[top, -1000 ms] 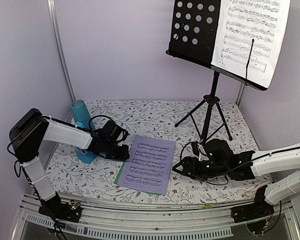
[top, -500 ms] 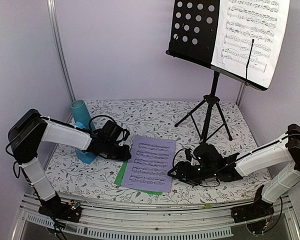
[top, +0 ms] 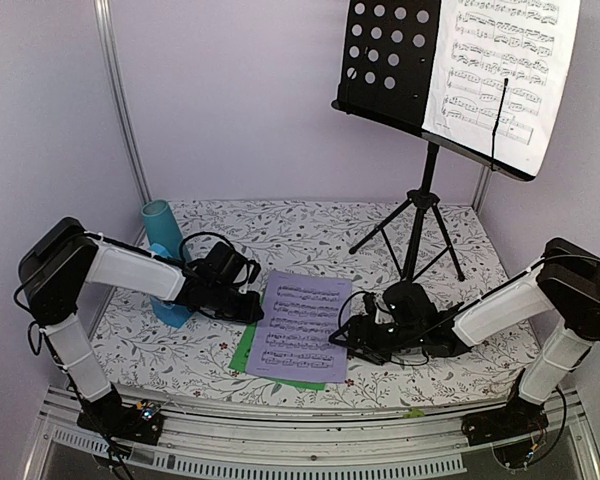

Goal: Set up the instrument practice props
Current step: Pick up the sheet music.

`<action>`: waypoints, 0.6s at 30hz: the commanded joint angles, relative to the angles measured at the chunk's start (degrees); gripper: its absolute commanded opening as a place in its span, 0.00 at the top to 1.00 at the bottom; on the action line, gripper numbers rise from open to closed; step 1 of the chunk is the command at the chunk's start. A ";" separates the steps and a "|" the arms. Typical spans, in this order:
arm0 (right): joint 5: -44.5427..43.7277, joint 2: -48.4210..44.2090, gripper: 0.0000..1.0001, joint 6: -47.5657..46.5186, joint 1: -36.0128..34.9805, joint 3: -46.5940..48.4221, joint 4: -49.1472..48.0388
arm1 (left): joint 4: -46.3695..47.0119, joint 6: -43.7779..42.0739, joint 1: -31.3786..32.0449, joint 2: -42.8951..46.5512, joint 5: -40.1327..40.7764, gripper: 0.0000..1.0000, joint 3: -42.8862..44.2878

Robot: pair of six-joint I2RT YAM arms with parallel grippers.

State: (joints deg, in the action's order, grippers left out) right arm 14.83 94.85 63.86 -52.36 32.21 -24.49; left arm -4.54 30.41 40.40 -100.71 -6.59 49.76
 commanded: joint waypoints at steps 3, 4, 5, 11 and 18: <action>4.21 3.31 0.38 -1.19 2.59 2.62 -1.26 | 0.85 -0.71 0.64 -0.91 -1.10 0.90 -0.16; 4.48 3.40 0.40 -1.37 2.95 2.68 -1.26 | 0.89 -0.78 0.64 -0.90 -1.12 0.90 -0.13; 4.62 3.41 0.42 -1.57 3.28 2.81 -1.22 | 0.89 -0.67 0.64 -0.95 -1.16 0.90 -0.17; 5.64 3.98 0.59 -2.89 4.32 5.02 -0.07 | 0.98 -0.61 0.73 -0.99 -1.20 0.90 -0.34; 4.15 4.38 0.72 -6.82 4.35 9.41 5.74 | 1.01 -1.00 0.80 -0.85 -1.56 0.90 -0.36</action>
State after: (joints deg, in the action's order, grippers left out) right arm 19.68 98.02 60.12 -48.29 38.94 -22.44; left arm -4.54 30.15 40.47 -100.90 -7.27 49.76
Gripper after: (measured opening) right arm 0.293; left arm 0.100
